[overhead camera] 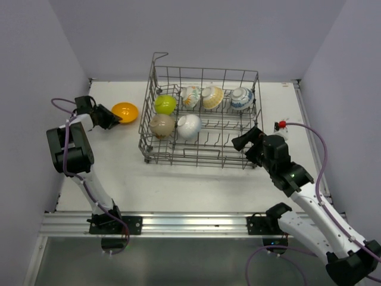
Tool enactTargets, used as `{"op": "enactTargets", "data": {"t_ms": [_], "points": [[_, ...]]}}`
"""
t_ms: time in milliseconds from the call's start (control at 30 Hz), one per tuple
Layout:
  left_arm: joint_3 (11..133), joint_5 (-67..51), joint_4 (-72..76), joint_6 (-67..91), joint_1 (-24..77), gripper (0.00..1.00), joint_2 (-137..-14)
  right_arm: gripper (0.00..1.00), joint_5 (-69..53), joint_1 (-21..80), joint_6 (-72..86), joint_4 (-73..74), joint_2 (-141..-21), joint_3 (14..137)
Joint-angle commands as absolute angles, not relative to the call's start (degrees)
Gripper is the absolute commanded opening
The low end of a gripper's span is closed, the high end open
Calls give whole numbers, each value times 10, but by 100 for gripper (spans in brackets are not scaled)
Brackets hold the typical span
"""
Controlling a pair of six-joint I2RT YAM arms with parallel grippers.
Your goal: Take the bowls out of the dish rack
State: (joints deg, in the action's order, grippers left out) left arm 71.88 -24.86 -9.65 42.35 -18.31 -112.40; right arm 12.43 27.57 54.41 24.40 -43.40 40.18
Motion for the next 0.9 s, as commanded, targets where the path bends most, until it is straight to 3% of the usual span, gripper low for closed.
{"op": "enactTargets", "data": {"t_ms": [0, 233, 633, 867], "points": [[713, -250, -76, 411, -183, 30, -1114, 96, 127, 273, 552, 229, -421, 395], [695, -240, -76, 401, -183, 42, -1101, 96, 123, 273, 555, 237, -412, 395], [685, -168, -118, 371, -183, 80, -1011, 96, 110, 273, 567, 239, -396, 381], [674, -175, -105, 373, -182, 86, -912, 96, 126, 273, 539, 245, -409, 409]]}}
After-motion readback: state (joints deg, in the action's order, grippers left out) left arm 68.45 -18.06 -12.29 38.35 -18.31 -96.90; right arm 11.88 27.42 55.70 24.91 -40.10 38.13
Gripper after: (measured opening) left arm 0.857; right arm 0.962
